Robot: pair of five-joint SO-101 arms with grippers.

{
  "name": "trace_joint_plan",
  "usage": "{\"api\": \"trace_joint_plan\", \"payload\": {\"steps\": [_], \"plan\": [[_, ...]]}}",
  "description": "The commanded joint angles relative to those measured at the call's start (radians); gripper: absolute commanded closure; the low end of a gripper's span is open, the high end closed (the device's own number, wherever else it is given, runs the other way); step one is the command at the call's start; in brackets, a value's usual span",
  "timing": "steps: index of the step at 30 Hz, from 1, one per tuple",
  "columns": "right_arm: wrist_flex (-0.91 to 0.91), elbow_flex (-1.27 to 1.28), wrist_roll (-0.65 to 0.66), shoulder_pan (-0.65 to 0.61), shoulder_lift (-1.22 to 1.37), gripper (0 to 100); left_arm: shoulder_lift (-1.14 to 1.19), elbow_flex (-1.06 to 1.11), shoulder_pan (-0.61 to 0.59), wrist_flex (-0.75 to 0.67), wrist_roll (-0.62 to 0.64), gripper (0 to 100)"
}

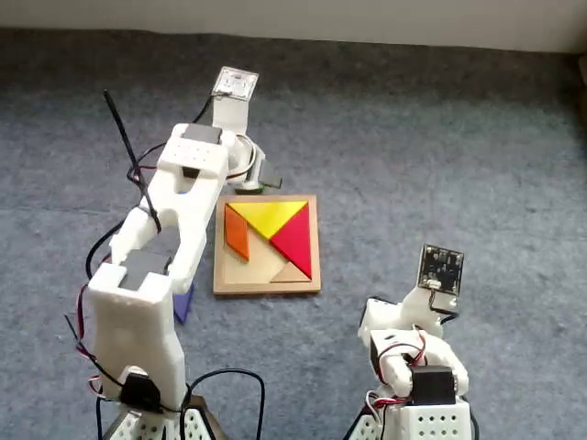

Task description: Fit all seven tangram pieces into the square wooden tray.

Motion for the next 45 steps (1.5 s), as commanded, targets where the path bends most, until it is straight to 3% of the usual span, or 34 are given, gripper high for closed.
{"api": "trace_joint_plan", "payload": {"steps": [1, 6, 14, 32, 36, 42, 45], "plan": [[-0.019, 0.142, 0.008, 0.012, -0.013, 99.5, 0.137, -0.205, 0.013, -0.002, 0.012, 66], [-0.019, 0.143, 0.009, 0.054, -0.013, 99.5, 0.282, -0.392, 0.015, 0.135, 0.009, 66], [-0.019, 0.143, 0.009, 0.054, -0.013, 99.5, 0.443, -0.650, 0.013, 0.304, 0.005, 79], [-0.019, 0.143, 0.009, 0.058, -0.013, 99.5, 0.467, -1.162, 0.028, 0.747, -0.008, 81], [-0.019, 0.143, 0.009, 0.058, -0.013, 99.5, 0.472, -1.176, 0.030, 0.761, -0.044, 81], [-0.019, 0.143, 0.009, 0.058, -0.013, 99.5, 0.473, -1.023, 0.015, 0.760, -0.041, 67], [-0.019, 0.143, 0.009, 0.058, -0.013, 99.5, 0.473, -0.961, -0.004, 0.710, -0.044, 69]]}}
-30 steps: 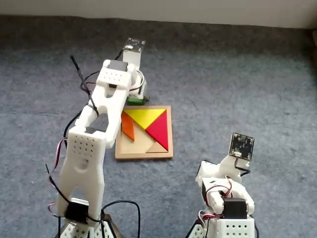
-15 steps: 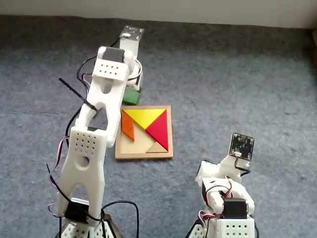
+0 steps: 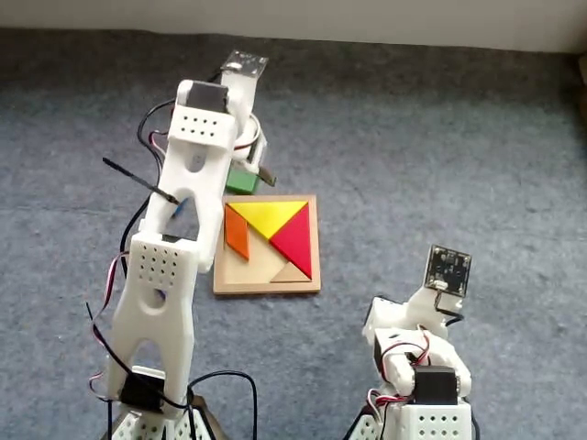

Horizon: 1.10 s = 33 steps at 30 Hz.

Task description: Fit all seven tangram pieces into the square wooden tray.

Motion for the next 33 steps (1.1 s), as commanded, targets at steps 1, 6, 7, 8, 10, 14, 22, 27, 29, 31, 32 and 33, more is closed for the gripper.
{"api": "trace_joint_plan", "payload": {"steps": [1, 6, 7, 8, 10, 14, 22, 27, 29, 31, 32, 33], "plan": [[-0.019, 0.143, 0.009, 0.012, -0.013, 99.5, -0.010, 0.068, -0.021, -0.063, -0.012, 69], [-0.019, 0.143, 0.009, 0.012, -0.013, 99.5, -0.010, 0.193, -0.054, -0.187, -0.012, 69], [-0.019, 0.143, 0.009, 0.012, -0.013, 99.5, -0.010, 0.217, -0.058, -0.213, -0.012, 69], [-0.019, 0.143, 0.009, 0.012, -0.013, 99.5, -0.010, 0.239, -0.059, -0.238, -0.012, 69], [-0.019, 0.143, 0.009, 0.012, -0.013, 99.5, -0.010, 0.278, -0.059, -0.279, -0.012, 70], [-0.019, 0.143, 0.009, 0.012, -0.013, 99.5, -0.010, 0.311, -0.059, -0.319, -0.012, 70], [-0.019, 0.143, 0.009, 0.013, -0.013, 99.5, 0.059, 0.306, -0.051, -0.391, -0.012, 83], [-0.019, 0.143, 0.009, 0.013, -0.013, 99.5, 0.056, 0.209, -0.050, -0.285, -0.014, 86], [-0.019, 0.143, 0.009, 0.013, -0.013, 99.5, 0.056, 0.147, -0.050, -0.222, -0.014, 86], [-0.019, 0.143, 0.009, 0.013, -0.013, 99.5, 0.056, 0.068, -0.048, -0.157, -0.014, 86], [-0.019, 0.143, 0.009, 0.013, -0.013, 99.5, 0.056, 0.025, -0.044, -0.123, -0.014, 86], [-0.019, 0.143, 0.009, 0.013, -0.013, 99.5, 0.056, -0.022, -0.042, -0.089, -0.015, 86]]}}
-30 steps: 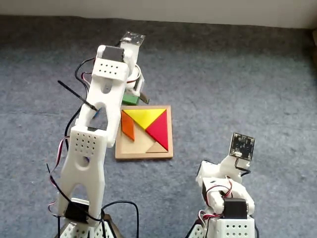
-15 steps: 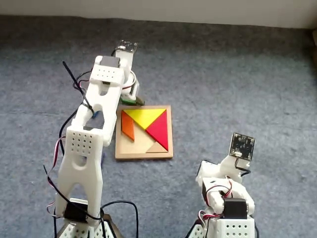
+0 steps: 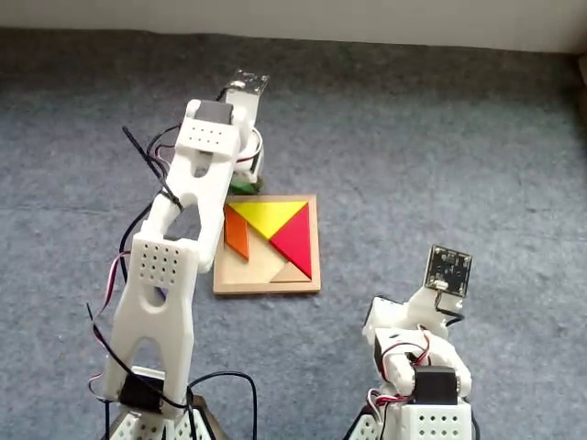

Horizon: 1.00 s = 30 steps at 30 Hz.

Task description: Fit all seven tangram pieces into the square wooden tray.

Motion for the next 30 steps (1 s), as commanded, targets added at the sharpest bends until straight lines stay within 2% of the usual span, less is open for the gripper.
{"api": "trace_joint_plan", "payload": {"steps": [1, 5, 14, 19, 21, 30], "plan": [[-0.019, 0.143, 0.009, 0.012, -0.013, 99.5, -0.007, -0.208, -0.001, 0.153, -0.018, 86], [-0.019, 0.143, 0.009, 0.012, -0.013, 99.5, -0.004, -0.344, 0.025, 0.250, -0.075, 86], [-0.019, 0.143, 0.009, 0.012, -0.013, 99.5, 0.002, -0.344, 0.025, 0.249, -0.078, 85], [-0.019, 0.143, 0.009, 0.012, -0.013, 99.5, 0.005, -0.344, 0.024, 0.247, -0.075, 71], [-0.019, 0.143, 0.009, 0.012, -0.013, 99.5, 0.030, -0.351, 0.024, 0.245, -0.080, 70], [-0.019, 0.143, 0.009, 0.012, -0.013, 99.5, 0.239, -0.352, 0.007, 0.089, -0.080, 74]]}}
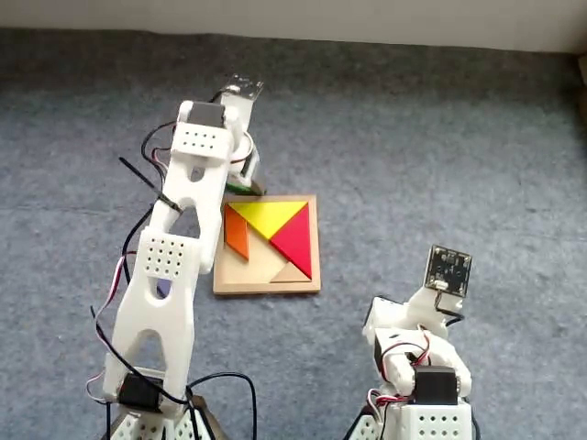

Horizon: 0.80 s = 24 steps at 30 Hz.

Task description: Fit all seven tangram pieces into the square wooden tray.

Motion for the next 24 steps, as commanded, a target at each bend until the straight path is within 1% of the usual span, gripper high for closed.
{"api": "trace_joint_plan", "payload": {"steps": [1, 5, 7, 11, 16, 21, 24], "plan": [[-0.019, 0.143, 0.009, 0.012, -0.013, 99.5, 0.045, -0.039, 0.001, -0.066, -0.012, 75], [-0.019, 0.143, 0.009, 0.012, -0.013, 99.5, 0.031, -0.041, -0.016, -0.075, -0.012, 85], [-0.019, 0.143, 0.009, 0.012, -0.013, 99.5, 0.021, -0.041, -0.028, -0.071, -0.012, 87], [-0.019, 0.143, 0.009, 0.012, -0.013, 99.5, 0.007, -0.041, -0.035, -0.064, -0.012, 88], [-0.019, 0.143, 0.009, 0.012, -0.013, 99.5, -0.042, -0.041, -0.031, 0.015, -0.014, 88], [-0.019, 0.143, 0.009, 0.012, -0.013, 99.5, -0.133, -0.041, -0.038, 0.063, -0.014, 88], [-0.019, 0.143, 0.009, 0.012, -0.013, 99.5, -0.183, -0.035, -0.035, 0.081, -0.054, 89]]}}
